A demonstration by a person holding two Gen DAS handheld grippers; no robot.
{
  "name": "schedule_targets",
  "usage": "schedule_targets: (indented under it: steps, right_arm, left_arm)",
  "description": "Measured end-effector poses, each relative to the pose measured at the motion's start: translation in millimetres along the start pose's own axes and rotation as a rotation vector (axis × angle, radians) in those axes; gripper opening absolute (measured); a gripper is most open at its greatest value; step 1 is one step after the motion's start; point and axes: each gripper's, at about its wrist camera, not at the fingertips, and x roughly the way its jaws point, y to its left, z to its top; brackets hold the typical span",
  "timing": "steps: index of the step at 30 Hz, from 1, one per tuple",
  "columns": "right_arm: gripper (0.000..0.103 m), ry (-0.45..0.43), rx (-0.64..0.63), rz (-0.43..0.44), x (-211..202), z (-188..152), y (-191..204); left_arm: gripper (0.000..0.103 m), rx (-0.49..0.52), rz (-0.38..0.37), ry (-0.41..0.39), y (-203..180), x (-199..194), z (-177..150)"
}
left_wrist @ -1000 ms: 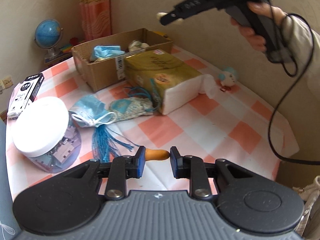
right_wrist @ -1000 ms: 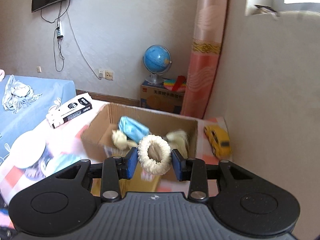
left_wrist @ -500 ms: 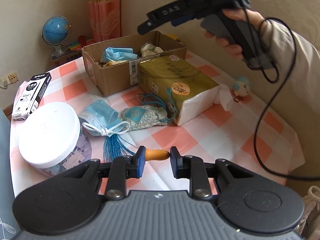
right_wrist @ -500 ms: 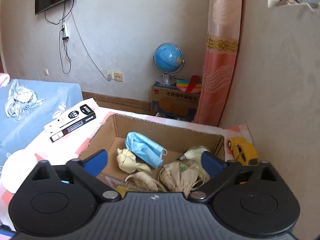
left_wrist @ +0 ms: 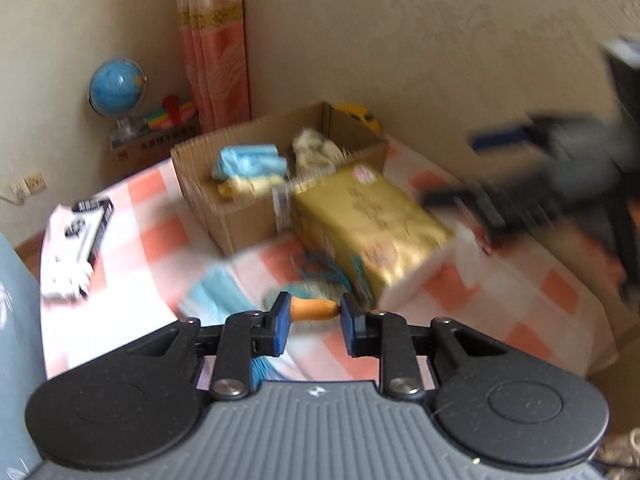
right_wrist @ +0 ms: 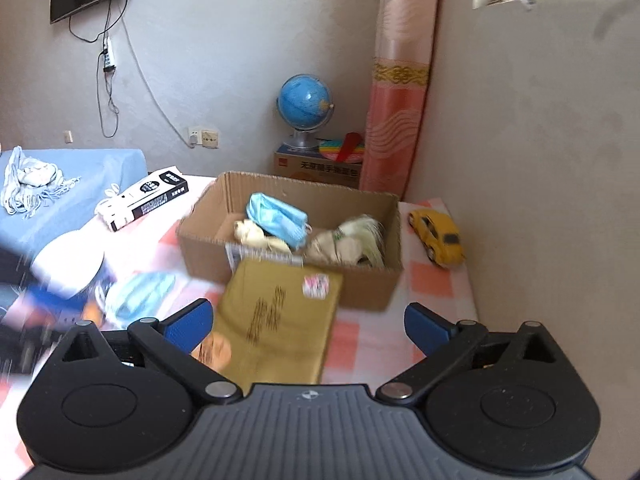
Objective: Organize soft objects
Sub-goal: 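Lower the orange earplug into the box and open the left gripper, then move the left gripper to the folded blue face mask while the right gripper approaches the plush doll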
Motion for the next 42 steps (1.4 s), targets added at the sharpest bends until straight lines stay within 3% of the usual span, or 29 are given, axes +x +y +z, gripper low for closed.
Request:
schedule_targets:
  steps: [9, 12, 17, 19, 20, 21, 27, 42]
  right_arm:
    - [0.103, 0.005, 0.103, -0.034, -36.4, -45.0, -0.8]
    - [0.103, 0.0, 0.113, -0.046, -44.6, -50.4, -2.1]
    - [0.103, -0.023, 0.137, -0.078, -52.4, -51.3, -8.9]
    - [0.103, -0.03, 0.146, -0.073, -55.0, -51.4, -11.6]
    - [0.103, -0.034, 0.149, -0.072, -55.8, -51.4, -12.6]
    - [0.103, -0.038, 0.151, -0.073, -55.7, -51.1, -13.9]
    - [0.103, -0.047, 0.16, -0.074, -58.1, -52.0, -16.5]
    - [0.103, -0.084, 0.162, -0.05, -81.3, -58.9, -10.5]
  left_arm:
    - [0.026, -0.021, 0.02, 0.017, 32.9, 49.7, 93.2]
    - [0.026, -0.058, -0.01, 0.052, 45.3, 73.1, 112.8]
    - [0.029, -0.06, 0.002, 0.089, 53.6, 100.5, 125.6]
    - [0.051, -0.069, 0.006, 0.107, 57.3, 109.2, 127.1]
    - [0.076, -0.077, 0.018, 0.11, 58.7, 112.4, 127.8]
    - [0.092, -0.089, 0.036, 0.103, 60.0, 114.1, 127.3]
    - [0.093, -0.149, 0.041, 0.082, 66.3, 105.6, 125.1]
    - [0.094, -0.115, 0.034, 0.004, 31.1, 46.0, 99.4]
